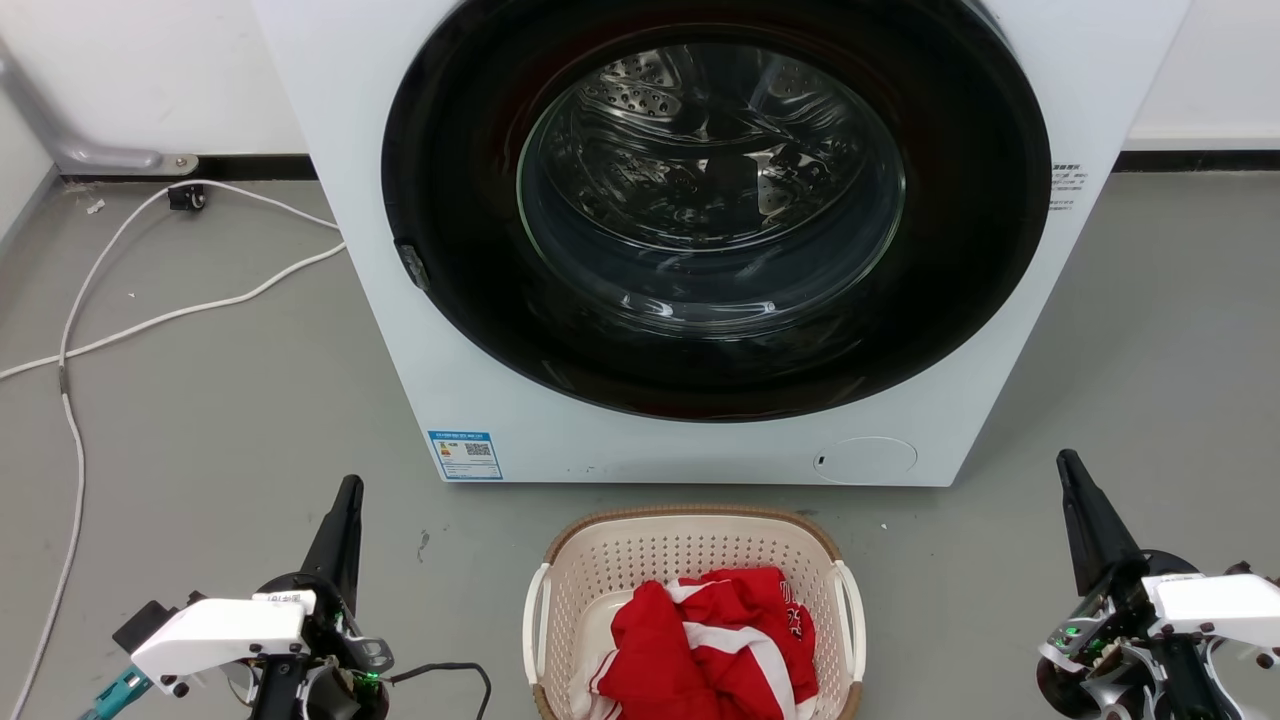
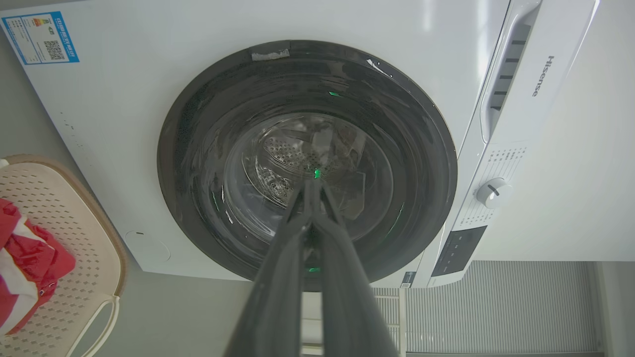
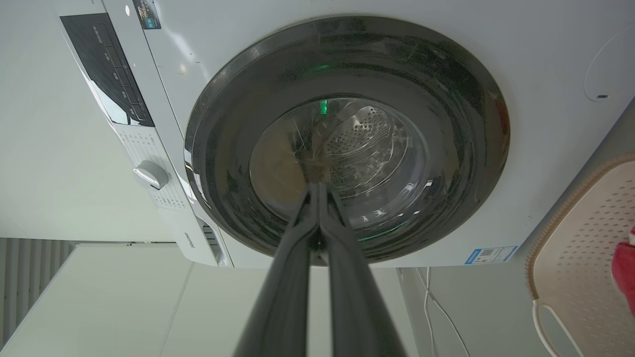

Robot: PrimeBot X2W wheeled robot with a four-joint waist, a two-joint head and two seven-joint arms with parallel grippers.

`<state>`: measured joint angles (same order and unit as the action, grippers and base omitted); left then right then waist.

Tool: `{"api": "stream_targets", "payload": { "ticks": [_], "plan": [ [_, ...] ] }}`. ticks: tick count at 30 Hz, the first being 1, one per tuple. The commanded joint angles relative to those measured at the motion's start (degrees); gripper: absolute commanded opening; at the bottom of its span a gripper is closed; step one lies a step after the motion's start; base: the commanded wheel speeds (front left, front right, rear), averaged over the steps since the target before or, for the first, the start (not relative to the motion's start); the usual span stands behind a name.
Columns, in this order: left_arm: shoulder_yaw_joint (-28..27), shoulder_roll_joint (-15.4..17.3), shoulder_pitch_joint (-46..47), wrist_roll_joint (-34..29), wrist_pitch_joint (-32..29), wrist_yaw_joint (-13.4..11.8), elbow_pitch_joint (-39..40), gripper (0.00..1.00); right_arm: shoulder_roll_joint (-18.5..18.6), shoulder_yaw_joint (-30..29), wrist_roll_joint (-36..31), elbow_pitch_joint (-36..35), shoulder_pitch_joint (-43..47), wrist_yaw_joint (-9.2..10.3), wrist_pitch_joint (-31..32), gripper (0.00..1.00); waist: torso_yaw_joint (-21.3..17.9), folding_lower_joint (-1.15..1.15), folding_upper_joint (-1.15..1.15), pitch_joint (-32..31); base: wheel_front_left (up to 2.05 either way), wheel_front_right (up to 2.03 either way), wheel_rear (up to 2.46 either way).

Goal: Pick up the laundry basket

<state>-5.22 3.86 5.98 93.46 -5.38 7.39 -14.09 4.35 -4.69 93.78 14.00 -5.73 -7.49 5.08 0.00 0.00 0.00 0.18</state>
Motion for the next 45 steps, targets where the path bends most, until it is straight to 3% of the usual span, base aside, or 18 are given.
{"api": "stream_targets", "payload": {
  "ticks": [1,25,26,37,45],
  "plan": [
    [-0.07,-0.03,0.34,-0.36,-0.25,0.18,-0.03,0.0,-0.23,-0.16,-0.17,0.08,-0.7,0.0,0.12,0.0,0.0,0.0,0.0,0.0,0.0,0.0,0.0],
    [-0.44,-0.28,0.38,-0.59,-0.46,0.18,-0.04,0.0,-0.53,-0.68,-0.56,0.11,-0.7,0.0,0.48,0.0,0.0,0.0,0.0,0.0,0.0,0.0,0.0],
    [-0.42,-0.36,-0.05,-0.44,-0.44,0.0,-0.2,1.0,-0.51,-0.51,-0.49,0.17,0.0,0.0,0.47,1.0,0.0,0.0,0.0,0.0,0.0,0.0,0.0],
    [1.86,-0.42,-0.41,-2.32,2.19,-0.04,1.12,1.0,-0.77,1.23,-2.58,-0.9,1.27,0.0,-2.19,1.0,-0.01,0.0,0.0,0.19,0.0,0.0,0.0],
    [2.16,-0.21,-0.44,-11.55,4.34,-0.01,2.75,1.0,-0.85,1.85,-12.19,-2.14,1.48,0.0,-4.22,1.0,0.07,0.0,0.0,0.23,0.0,0.0,0.0]
  ]
}}
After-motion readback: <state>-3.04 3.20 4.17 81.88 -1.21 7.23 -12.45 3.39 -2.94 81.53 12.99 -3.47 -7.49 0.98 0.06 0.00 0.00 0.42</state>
